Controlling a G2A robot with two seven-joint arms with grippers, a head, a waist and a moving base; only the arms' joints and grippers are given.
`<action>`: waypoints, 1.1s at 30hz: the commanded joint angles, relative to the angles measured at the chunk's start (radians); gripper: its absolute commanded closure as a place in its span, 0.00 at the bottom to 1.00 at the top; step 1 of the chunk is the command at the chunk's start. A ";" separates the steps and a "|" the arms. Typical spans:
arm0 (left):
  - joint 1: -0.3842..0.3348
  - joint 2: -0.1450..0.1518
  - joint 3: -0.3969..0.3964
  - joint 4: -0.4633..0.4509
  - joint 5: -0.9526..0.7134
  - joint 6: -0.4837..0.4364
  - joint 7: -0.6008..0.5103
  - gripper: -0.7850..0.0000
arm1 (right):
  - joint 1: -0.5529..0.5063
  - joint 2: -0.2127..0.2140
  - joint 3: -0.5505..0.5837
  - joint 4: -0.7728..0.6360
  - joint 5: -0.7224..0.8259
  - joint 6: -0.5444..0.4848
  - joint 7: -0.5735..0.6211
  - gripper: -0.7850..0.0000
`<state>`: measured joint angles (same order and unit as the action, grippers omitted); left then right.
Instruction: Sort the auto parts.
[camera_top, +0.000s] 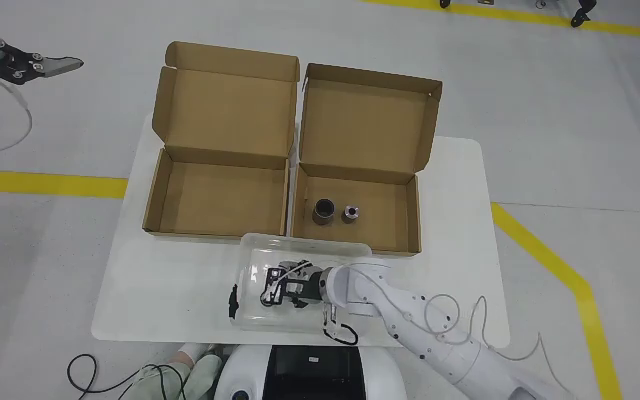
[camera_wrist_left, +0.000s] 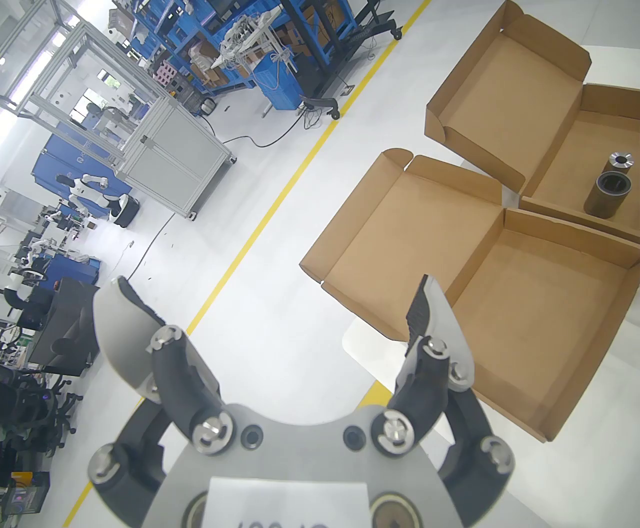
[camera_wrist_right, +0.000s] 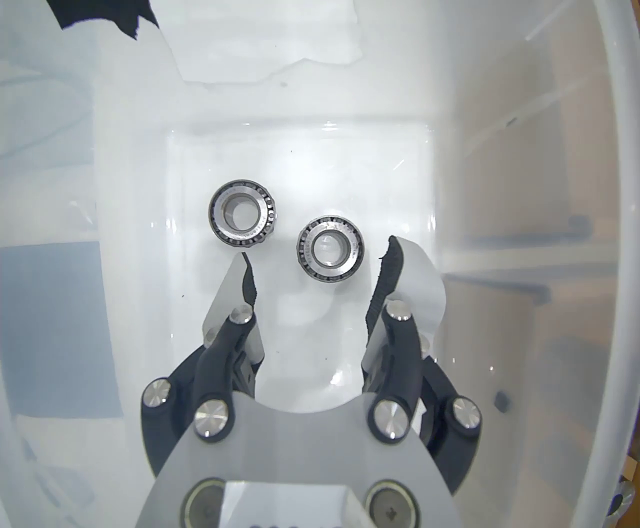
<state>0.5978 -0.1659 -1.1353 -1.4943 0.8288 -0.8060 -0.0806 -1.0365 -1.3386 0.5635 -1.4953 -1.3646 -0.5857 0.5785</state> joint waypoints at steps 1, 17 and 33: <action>0.000 0.000 0.000 0.000 0.000 0.000 0.000 0.00 | 0.006 -0.004 -0.005 0.016 -0.004 0.004 -0.010 0.44; 0.000 0.000 0.000 0.000 0.000 0.000 0.000 0.00 | 0.059 -0.046 -0.050 0.080 -0.023 0.018 -0.026 0.58; 0.000 0.000 0.000 0.000 0.000 0.000 0.000 0.00 | 0.038 -0.049 -0.029 0.052 -0.061 0.041 -0.051 1.00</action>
<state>0.5978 -0.1659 -1.1353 -1.4943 0.8288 -0.8060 -0.0806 -0.9933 -1.3902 0.5300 -1.4319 -1.4214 -0.5448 0.5350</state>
